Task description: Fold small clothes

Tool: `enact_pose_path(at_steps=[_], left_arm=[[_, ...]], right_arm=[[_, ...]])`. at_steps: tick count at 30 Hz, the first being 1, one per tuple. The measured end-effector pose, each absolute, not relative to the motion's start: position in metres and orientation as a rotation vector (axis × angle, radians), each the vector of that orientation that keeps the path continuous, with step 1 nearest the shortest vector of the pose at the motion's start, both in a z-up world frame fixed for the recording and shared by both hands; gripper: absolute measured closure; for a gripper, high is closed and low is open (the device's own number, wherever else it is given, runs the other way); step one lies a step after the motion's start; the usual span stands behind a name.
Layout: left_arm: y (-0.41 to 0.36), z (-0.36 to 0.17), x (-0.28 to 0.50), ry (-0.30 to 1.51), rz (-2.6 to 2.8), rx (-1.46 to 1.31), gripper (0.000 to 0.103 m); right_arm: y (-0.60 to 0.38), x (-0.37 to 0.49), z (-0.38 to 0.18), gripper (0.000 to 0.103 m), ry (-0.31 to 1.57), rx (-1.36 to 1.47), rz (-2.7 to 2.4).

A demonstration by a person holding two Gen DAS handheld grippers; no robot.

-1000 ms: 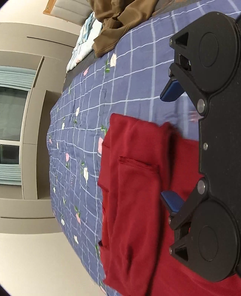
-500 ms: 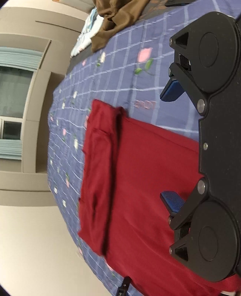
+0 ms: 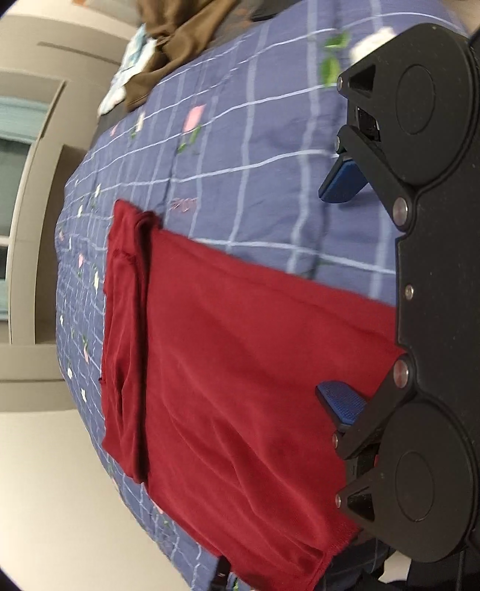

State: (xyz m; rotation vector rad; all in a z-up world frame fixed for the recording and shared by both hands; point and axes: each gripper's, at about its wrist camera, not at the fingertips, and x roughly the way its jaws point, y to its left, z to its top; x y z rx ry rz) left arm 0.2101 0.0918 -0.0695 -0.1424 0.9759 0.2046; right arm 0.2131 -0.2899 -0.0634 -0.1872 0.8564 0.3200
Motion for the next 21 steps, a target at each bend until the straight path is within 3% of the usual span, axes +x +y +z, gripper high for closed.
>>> enact_pose_path(at_steps=[6, 11, 18, 21], left_arm=[[0.081, -0.067, 0.185, 1.026, 0.094, -0.170, 0.001], [0.075, -0.065, 0.174, 1.037, 0.060, -0.174, 0.005], [0.076, -0.059, 0.169, 1.056, 0.077, -0.186, 0.023], [0.077, -0.054, 0.165, 1.064, 0.062, -0.218, 0.024]], right_arm=[[-0.304, 0.193, -0.053, 0.003, 0.871, -0.050, 0.332], [-0.300, 0.183, -0.050, 0.033, 0.873, -0.031, 0.326], [-0.306, 0.181, -0.043, 0.084, 0.897, 0.048, 0.353], [-0.308, 0.180, -0.039, 0.093, 0.894, 0.054, 0.360]])
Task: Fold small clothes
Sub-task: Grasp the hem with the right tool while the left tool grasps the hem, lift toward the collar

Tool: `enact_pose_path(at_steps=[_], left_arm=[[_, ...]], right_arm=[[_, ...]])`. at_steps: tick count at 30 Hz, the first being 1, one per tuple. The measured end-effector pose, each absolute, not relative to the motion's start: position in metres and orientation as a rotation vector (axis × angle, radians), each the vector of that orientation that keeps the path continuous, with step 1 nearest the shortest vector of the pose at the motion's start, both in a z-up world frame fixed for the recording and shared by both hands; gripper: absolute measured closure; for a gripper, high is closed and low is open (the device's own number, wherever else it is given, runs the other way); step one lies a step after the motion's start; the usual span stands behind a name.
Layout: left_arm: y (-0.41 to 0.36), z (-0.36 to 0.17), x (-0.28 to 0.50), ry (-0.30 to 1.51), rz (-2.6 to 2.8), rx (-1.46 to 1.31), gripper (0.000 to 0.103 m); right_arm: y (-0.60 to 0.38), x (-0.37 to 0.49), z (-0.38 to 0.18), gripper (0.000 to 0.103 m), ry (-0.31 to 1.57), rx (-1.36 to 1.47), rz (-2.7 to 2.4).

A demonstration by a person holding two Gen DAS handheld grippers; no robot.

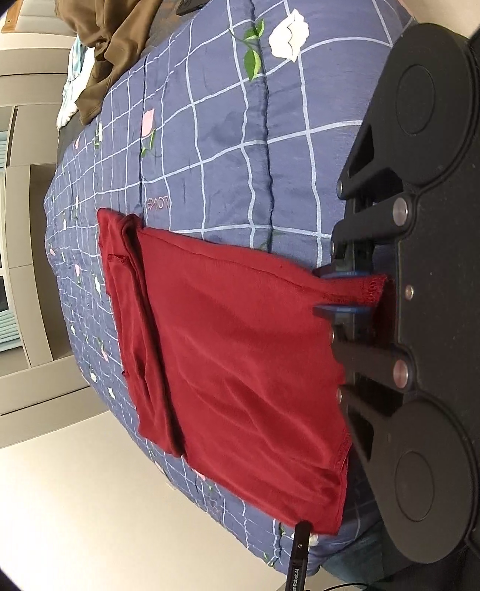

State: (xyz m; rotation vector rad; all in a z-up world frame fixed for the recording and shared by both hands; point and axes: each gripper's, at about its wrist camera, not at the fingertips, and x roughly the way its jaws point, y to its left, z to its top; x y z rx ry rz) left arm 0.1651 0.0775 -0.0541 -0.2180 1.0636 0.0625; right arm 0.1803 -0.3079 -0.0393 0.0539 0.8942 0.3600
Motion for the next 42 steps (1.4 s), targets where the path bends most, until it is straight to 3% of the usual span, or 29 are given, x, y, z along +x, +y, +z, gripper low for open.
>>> enact_pose_path(at_steps=[3, 14, 17, 20, 22, 25, 34, 42], left_arm=[[0.080, -0.052, 0.160, 1.078, 0.041, -0.272, 0.018], [0.087, -0.059, 0.155, 1.103, 0.052, -0.359, 0.018], [0.084, -0.059, 0.154, 1.111, 0.059, -0.327, 0.016], [0.079, -0.052, 0.151, 1.092, 0.055, -0.278, 0.006], [0.073, -0.046, 0.149, 1.066, 0.041, -0.219, 0.002], [0.056, -0.038, 0.145, 1.021, -0.007, -0.074, 0.001], [-0.016, -0.062, 0.113, 0.837, -0.125, 0.599, 0.001], [-0.024, -0.084, 0.115, 0.844, -0.117, 0.665, 0.001]], right_arm=[[-0.307, 0.179, -0.033, 0.097, 0.875, 0.016, 0.349], [-0.324, 0.182, -0.040, 0.096, 0.880, -0.019, 0.284], [-0.323, 0.180, -0.040, 0.078, 0.865, -0.035, 0.267], [-0.322, 0.175, -0.030, 0.056, 0.814, -0.079, 0.289], [-0.319, 0.170, -0.024, 0.032, 0.777, -0.135, 0.339], [-0.308, 0.164, -0.020, 0.022, 0.746, -0.250, 0.451], [-0.268, 0.132, -0.045, 0.021, 0.665, -0.733, 0.646], [-0.265, 0.126, -0.060, 0.022, 0.662, -0.773, 0.600]])
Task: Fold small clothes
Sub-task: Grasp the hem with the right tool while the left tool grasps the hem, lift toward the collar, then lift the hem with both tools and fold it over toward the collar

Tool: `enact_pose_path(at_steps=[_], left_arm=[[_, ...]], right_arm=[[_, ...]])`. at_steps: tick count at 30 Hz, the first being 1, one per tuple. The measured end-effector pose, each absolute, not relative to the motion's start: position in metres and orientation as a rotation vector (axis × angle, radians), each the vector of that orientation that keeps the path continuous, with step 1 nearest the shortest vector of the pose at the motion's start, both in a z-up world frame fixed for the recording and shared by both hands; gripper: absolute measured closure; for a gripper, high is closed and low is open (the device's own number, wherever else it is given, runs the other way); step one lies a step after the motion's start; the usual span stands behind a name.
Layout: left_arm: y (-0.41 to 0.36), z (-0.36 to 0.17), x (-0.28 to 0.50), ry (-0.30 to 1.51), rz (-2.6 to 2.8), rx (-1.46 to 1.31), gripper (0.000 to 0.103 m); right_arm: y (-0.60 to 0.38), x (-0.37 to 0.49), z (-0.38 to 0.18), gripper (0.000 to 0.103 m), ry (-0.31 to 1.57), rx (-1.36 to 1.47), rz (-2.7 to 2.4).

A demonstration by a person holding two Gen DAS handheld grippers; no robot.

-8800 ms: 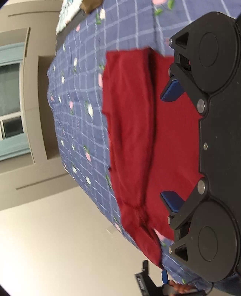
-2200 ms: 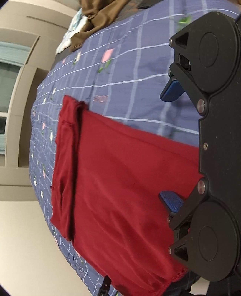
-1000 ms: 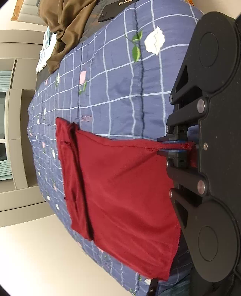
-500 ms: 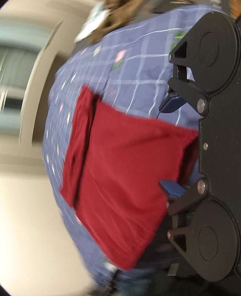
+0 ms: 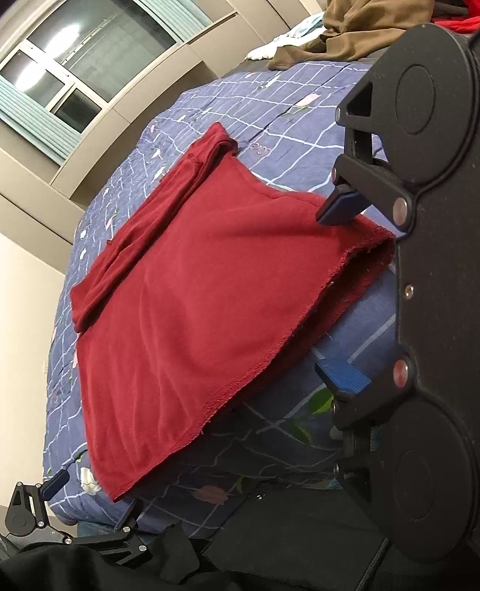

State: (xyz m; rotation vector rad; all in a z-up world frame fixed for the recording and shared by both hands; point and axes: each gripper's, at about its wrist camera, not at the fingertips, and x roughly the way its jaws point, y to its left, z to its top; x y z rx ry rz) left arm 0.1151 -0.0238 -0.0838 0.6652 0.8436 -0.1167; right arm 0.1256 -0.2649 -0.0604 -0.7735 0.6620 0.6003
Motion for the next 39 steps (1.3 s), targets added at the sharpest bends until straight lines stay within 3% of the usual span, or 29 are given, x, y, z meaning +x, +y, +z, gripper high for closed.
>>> enact_pose_path(at_steps=[14, 18, 22, 25, 27, 34, 39], left_arm=[[-0.023, -0.104, 0.121, 0.774, -0.072, 0.816, 0.001], [-0.023, -0.099, 0.119, 0.719, -0.077, 0.851, 0.014], [-0.022, -0.092, 0.114, 0.689, -0.124, 0.849, 0.040], [-0.019, -0.086, 0.111, 0.680, -0.144, 0.820, 0.061], [-0.016, -0.083, 0.110, 0.664, -0.152, 0.813, 0.065], [-0.012, -0.081, 0.109, 0.621, -0.189, 0.852, 0.063], [-0.013, -0.085, 0.108, 0.611, -0.199, 0.866, 0.052]], right_arm=[[-0.259, 0.129, -0.071, 0.021, 0.637, -0.774, 0.573], [-0.258, 0.130, -0.066, 0.036, 0.609, -0.754, 0.586], [-0.260, 0.130, -0.060, 0.069, 0.598, -0.730, 0.617], [-0.261, 0.129, -0.056, 0.076, 0.603, -0.717, 0.646], [-0.263, 0.130, -0.053, 0.078, 0.606, -0.705, 0.657], [-0.264, 0.132, -0.051, 0.078, 0.614, -0.684, 0.662], [-0.263, 0.131, -0.054, 0.070, 0.622, -0.691, 0.654]])
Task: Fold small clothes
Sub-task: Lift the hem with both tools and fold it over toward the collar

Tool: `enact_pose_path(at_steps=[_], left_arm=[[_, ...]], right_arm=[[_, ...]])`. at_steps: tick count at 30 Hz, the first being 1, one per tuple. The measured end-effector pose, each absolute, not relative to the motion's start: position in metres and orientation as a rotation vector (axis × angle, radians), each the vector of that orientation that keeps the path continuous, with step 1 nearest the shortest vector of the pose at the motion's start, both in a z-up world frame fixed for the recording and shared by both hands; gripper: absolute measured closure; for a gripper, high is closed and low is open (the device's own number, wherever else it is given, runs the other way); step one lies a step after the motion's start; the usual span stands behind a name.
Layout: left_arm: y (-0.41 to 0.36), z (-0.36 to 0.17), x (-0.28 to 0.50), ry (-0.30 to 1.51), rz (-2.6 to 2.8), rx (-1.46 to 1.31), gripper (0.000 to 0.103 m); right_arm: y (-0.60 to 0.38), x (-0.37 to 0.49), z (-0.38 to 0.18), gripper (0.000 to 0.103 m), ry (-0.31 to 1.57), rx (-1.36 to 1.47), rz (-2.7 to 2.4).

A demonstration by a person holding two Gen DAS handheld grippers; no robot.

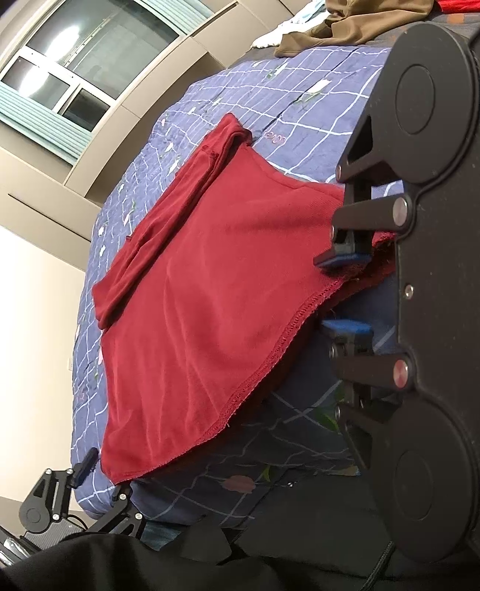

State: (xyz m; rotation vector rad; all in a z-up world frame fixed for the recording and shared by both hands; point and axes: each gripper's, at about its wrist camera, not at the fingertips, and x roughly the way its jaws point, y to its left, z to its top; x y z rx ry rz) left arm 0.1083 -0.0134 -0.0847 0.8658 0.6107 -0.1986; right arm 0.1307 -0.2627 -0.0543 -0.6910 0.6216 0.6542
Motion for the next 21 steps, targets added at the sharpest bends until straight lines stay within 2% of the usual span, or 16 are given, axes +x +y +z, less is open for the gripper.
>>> enact_pose_path(at_steps=[4, 8, 10, 13, 21], left_arm=[[-0.015, -0.084, 0.103, 0.600, -0.192, 0.871, 0.049], [-0.015, -0.084, 0.104, 0.571, -0.177, 0.882, 0.050], [-0.014, -0.083, 0.104, 0.558, -0.175, 0.886, 0.075], [-0.013, -0.081, 0.104, 0.549, -0.188, 0.879, 0.083], [-0.005, -0.078, 0.107, 0.561, -0.229, 0.893, 0.090]], right_arm=[[-0.263, 0.130, -0.057, 0.065, 0.624, -0.696, 0.640], [-0.264, 0.131, -0.057, 0.066, 0.622, -0.691, 0.635], [-0.264, 0.131, -0.056, 0.072, 0.622, -0.692, 0.642], [-0.265, 0.130, -0.055, 0.076, 0.620, -0.689, 0.652], [-0.266, 0.132, -0.053, 0.093, 0.612, -0.699, 0.639]])
